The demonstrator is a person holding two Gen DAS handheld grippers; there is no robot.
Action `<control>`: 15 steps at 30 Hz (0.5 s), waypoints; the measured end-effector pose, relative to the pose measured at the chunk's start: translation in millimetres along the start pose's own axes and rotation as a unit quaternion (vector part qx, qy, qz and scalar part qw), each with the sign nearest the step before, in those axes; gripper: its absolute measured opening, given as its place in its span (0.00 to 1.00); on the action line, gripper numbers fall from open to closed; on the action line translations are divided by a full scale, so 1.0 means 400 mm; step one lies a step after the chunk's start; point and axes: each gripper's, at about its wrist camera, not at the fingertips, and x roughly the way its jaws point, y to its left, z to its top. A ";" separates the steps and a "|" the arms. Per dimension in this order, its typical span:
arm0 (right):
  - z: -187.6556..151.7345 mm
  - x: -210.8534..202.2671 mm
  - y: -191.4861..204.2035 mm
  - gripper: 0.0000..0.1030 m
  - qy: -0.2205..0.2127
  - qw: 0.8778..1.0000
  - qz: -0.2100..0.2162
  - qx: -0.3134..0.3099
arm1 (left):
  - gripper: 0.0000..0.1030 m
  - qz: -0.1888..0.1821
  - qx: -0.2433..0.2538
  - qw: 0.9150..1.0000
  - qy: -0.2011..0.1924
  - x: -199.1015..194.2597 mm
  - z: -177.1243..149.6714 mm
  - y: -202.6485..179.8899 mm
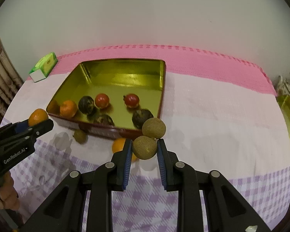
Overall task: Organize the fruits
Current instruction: 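Carry the mandarin and the limes over the red tin with both grippers, then lower both fruits into the tin and open both grippers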
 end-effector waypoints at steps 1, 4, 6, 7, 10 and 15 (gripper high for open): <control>0.011 0.003 0.005 0.23 -0.001 1.000 0.002 -0.002 | 0.42 0.000 0.000 1.000 -0.003 0.000 0.011 0.005; 0.032 0.010 0.016 0.23 -0.003 1.000 0.005 -0.007 | 0.42 0.001 0.000 1.000 -0.007 0.004 0.032 0.016; 0.048 0.019 0.023 0.23 -0.004 1.000 0.006 -0.013 | 0.42 0.002 0.002 1.000 -0.009 0.009 0.049 0.020; 0.054 0.024 0.027 0.23 -0.004 1.000 0.008 -0.014 | 0.42 0.002 0.003 1.000 -0.009 0.012 0.053 0.019; 0.064 0.038 0.034 0.23 -0.002 1.000 0.010 -0.019 | 0.42 0.003 0.007 1.000 -0.005 0.030 0.070 0.016; 0.080 0.070 0.043 0.23 0.006 1.000 0.016 -0.027 | 0.42 -0.003 0.009 1.000 0.004 0.067 0.089 0.008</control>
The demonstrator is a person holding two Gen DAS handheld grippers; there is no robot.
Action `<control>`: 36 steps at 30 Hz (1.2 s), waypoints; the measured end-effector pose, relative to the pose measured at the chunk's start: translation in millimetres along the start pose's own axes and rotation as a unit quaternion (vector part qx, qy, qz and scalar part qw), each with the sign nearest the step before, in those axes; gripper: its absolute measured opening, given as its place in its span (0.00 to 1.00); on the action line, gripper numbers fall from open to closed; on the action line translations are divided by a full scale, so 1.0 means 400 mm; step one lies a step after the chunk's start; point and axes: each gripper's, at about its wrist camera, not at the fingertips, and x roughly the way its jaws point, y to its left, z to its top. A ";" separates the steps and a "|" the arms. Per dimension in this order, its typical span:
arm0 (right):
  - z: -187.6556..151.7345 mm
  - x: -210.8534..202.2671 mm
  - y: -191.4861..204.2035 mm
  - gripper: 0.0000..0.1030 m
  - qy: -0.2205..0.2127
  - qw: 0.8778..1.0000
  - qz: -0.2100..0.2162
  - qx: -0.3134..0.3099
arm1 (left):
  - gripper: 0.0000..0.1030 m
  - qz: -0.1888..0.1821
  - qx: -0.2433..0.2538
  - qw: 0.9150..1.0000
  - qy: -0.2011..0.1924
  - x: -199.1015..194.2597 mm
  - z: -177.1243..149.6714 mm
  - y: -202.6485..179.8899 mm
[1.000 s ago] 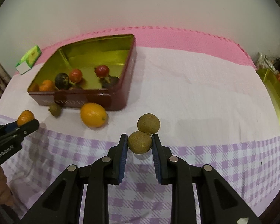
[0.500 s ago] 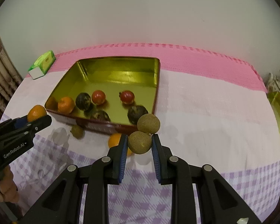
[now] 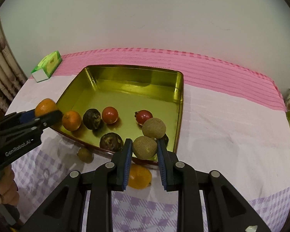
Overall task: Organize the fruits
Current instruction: 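Lower both fruits into the tin and open both grippers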
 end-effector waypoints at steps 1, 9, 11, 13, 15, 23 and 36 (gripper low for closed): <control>0.005 0.009 0.003 0.23 0.001 1.000 -0.001 -0.004 | 0.42 -0.003 0.001 1.000 0.003 0.008 0.003 -0.002; 0.025 0.050 0.002 0.23 0.012 1.000 0.002 -0.009 | 0.42 0.000 0.020 1.000 0.011 0.045 0.014 -0.015; 0.029 0.060 0.005 0.23 0.015 1.000 0.003 -0.011 | 0.42 0.003 0.023 1.000 0.013 0.053 0.013 -0.017; 0.034 0.068 0.009 0.23 0.016 1.000 0.003 -0.014 | 0.42 0.003 0.025 1.000 0.015 0.059 0.011 -0.018; 0.038 0.076 0.011 0.23 0.018 1.000 0.004 -0.014 | 0.42 0.007 0.027 0.999 0.018 0.067 0.010 -0.020; 0.042 0.099 0.009 0.23 0.028 1.000 0.002 -0.013 | 0.42 0.011 0.028 0.999 0.029 0.092 0.005 -0.023; 0.046 0.104 0.005 0.24 0.037 0.999 0.008 -0.013 | 0.55 0.011 0.029 0.999 0.026 0.092 0.008 -0.024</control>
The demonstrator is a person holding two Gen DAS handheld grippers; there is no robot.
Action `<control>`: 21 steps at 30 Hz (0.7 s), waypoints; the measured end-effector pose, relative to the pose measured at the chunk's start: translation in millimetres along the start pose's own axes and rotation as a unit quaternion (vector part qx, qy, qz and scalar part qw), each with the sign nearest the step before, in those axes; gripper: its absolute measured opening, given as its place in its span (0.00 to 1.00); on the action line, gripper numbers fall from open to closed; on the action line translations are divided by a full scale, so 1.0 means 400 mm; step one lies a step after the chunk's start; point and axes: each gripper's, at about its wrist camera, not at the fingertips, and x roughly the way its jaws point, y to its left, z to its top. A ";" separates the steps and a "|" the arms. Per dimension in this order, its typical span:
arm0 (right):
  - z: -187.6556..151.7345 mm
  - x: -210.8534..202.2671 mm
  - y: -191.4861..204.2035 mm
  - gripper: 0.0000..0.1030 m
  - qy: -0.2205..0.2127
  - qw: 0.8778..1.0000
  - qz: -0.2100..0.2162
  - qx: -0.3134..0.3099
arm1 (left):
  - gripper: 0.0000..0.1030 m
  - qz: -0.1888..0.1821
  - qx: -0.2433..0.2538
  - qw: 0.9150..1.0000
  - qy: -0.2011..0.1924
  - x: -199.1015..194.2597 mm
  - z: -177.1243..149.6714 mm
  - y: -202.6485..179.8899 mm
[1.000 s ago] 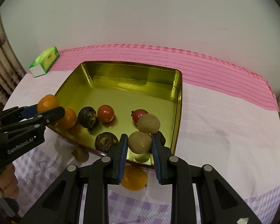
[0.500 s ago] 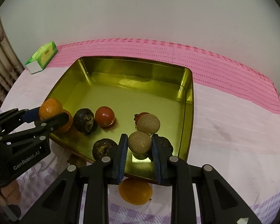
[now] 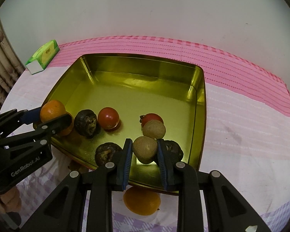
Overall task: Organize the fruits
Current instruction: 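Lower both fruits into the tin and open both grippers, then withdraw both grippers from the tin back over the loose fruits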
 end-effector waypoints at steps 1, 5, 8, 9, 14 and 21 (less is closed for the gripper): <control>0.001 -0.001 0.000 0.24 0.000 1.000 0.000 0.001 | 0.57 0.002 0.001 1.000 -0.002 -0.002 -0.001 -0.002; 0.005 -0.009 0.001 0.27 -0.002 1.000 -0.001 0.002 | 0.61 -0.001 0.005 1.000 -0.003 -0.006 0.001 -0.007; 0.010 -0.017 0.004 0.29 -0.006 1.000 -0.002 0.003 | 0.62 0.001 0.006 1.000 -0.007 -0.015 0.002 -0.012; 0.011 -0.020 0.005 0.29 -0.007 1.000 -0.002 0.004 | 0.62 0.000 0.007 1.000 -0.008 -0.018 0.002 -0.014; 0.006 -0.042 0.003 0.29 -0.015 1.000 -0.003 0.010 | 0.62 0.003 0.006 1.000 -0.017 -0.043 -0.001 -0.020; -0.022 -0.089 -0.002 0.29 -0.026 0.999 0.000 0.022 | 0.62 0.003 -0.002 1.000 -0.029 -0.096 -0.027 -0.017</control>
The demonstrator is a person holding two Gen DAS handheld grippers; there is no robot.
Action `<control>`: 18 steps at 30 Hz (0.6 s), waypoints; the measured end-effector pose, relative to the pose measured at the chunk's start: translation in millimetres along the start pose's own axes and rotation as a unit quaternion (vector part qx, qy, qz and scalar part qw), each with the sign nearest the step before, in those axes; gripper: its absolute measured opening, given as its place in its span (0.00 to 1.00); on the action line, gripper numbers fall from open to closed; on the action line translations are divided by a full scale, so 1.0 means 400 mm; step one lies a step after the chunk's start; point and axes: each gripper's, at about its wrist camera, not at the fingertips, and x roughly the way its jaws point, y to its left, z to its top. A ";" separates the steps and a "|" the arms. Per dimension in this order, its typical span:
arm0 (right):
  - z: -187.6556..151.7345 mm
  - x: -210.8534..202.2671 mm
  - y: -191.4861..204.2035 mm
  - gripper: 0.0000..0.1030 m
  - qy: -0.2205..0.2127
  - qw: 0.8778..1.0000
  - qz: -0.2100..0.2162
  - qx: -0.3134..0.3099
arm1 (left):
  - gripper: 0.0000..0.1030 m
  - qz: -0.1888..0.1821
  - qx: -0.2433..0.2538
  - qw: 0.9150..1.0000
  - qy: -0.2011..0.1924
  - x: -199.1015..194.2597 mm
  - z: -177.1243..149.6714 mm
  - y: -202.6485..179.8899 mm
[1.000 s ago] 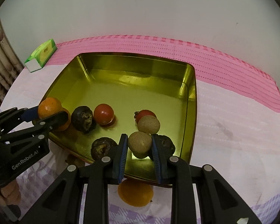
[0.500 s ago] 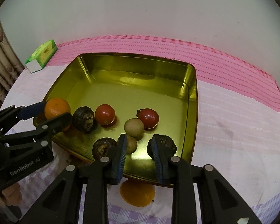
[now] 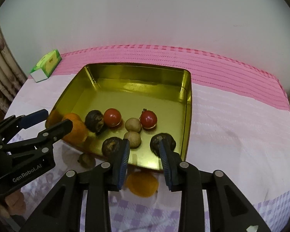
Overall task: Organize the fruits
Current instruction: 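Withdraw both grippers from the tin back over the loose fruits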
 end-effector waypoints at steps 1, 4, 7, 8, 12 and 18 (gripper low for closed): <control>-0.008 -0.012 -0.001 0.29 -0.003 1.000 0.000 0.003 | 0.62 0.001 -0.002 1.000 -0.003 -0.011 -0.005 0.002; -0.028 -0.038 -0.004 0.31 -0.009 1.000 0.000 0.010 | 0.62 0.003 -0.010 1.000 -0.011 -0.042 -0.027 0.014; -0.059 -0.062 -0.014 0.31 -0.012 1.000 0.000 0.019 | 0.62 0.005 -0.016 1.000 -0.014 -0.066 -0.059 0.027; -0.071 -0.067 -0.019 0.31 -0.011 1.000 -0.001 0.022 | 0.62 0.008 -0.018 1.000 -0.012 -0.071 -0.076 0.031; -0.118 -0.070 -0.037 0.31 -0.001 1.000 -0.006 0.030 | 0.62 0.013 -0.023 1.000 0.004 -0.068 -0.126 0.039; -0.194 -0.051 -0.046 0.31 0.026 0.999 -0.008 0.036 | 0.62 0.017 -0.035 0.999 0.023 -0.057 -0.189 0.051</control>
